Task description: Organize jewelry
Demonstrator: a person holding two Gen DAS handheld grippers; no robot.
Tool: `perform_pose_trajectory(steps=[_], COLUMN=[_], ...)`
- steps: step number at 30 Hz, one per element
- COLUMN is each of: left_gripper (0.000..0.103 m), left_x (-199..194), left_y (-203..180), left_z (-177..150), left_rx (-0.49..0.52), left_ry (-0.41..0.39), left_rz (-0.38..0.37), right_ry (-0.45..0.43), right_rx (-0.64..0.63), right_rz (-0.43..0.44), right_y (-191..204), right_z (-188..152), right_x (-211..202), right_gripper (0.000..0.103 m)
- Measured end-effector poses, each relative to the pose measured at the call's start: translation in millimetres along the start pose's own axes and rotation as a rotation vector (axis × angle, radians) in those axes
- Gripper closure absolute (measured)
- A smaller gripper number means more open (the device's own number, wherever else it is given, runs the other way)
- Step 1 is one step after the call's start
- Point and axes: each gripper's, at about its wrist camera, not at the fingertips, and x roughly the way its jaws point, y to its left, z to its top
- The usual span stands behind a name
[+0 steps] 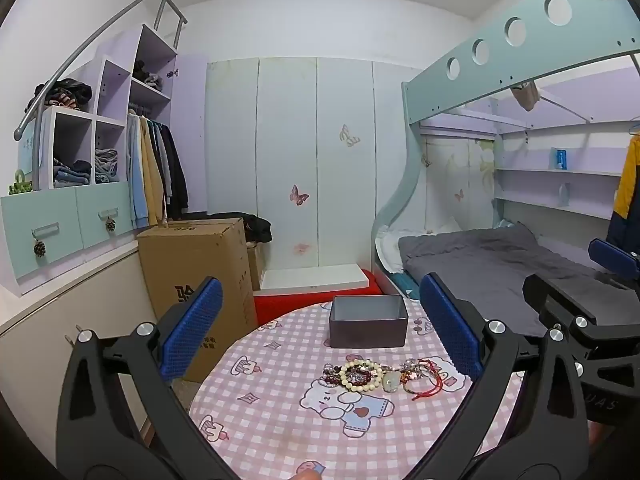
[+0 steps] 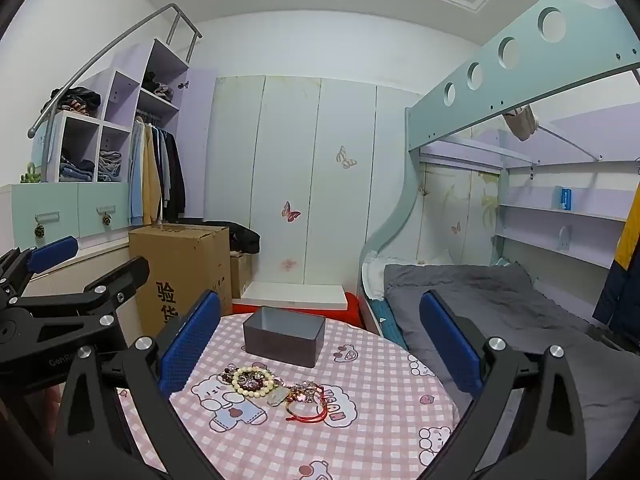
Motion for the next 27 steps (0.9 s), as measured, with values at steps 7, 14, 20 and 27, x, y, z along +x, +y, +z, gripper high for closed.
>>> perform_pose_trajectory(steps=[7,14,20,27], left_gripper=[0.006,0.006,0.006,0.006], left_x=[-4.0,-2.0,-2.2,-2.5], left_y=[-0.7,0.5,1.2,2.4], left_z=[1.3,0.5,-0.7,-0.8], left_rx=[0.004,-0.002,-0.004,-0.006], left_ry=[-0.012,-0.001,-0.002,-0.002], left_rz=[0.007,-0.003,-0.004,-0.005], right_ry=[0.001,0.003,0.004,0.005], right_rx=[0.000,0.001,0.001,-0.001], right_rz=[-0.003,-0.003,-0.002,-0.004], right_y=[-0.1,-0.4,-1.7,-0.3], right_z=[0.6,0.9,1.1,-0.7], right_x=[-0.9,-1.9,-3.0,-1.8], right_gripper=[0.007,0.007,0.007,0.007])
